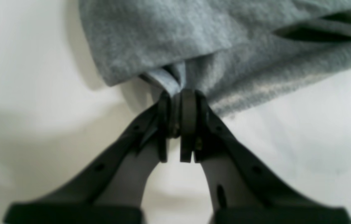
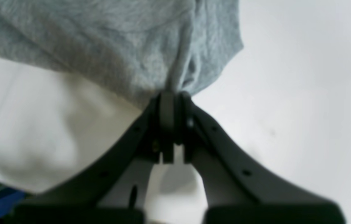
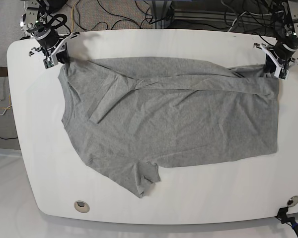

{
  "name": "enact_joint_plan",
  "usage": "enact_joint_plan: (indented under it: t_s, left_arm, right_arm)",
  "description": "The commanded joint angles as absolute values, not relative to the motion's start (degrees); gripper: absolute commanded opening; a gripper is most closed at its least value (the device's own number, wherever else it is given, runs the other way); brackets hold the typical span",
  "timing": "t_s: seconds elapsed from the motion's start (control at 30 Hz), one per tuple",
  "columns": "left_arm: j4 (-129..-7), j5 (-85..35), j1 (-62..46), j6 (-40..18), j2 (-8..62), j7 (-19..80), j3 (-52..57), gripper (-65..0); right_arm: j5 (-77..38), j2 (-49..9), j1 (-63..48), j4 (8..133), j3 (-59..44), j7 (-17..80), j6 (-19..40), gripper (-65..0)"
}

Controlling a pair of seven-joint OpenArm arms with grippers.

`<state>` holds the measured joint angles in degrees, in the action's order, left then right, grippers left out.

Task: Fold the T-shirt properly
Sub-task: 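Pull the shirt toward the robot base with both grippers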

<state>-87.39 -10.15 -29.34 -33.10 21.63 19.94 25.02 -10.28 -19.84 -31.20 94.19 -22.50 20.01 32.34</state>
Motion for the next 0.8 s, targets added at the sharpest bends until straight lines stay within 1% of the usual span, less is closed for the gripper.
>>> enact_joint_plan:
  t_s: [0.0,0.37,0.77]
  left_arm:
    - [-88.8,-8.5,-31.5,-33.5,22.3,22.8,26.6,-65.0]
    - [-89.0,-8.7,-37.2,-33.6,22.2,22.8,29.3,-65.0]
    - [-89.0,-8.7,-36.9,-33.6,22.0,22.8,27.9,-65.0]
  right_arm:
    - [-9.7,-20.6,-33.0,95.2,-23.0,21.0,32.1,-65.0]
    - [-9.7,-20.5,-40.0,98.1,-23.0,21.0,32.0,-65.0]
    - [-9.6,-19.4,-40.0,98.0,-23.7,21.0,32.0,-65.0]
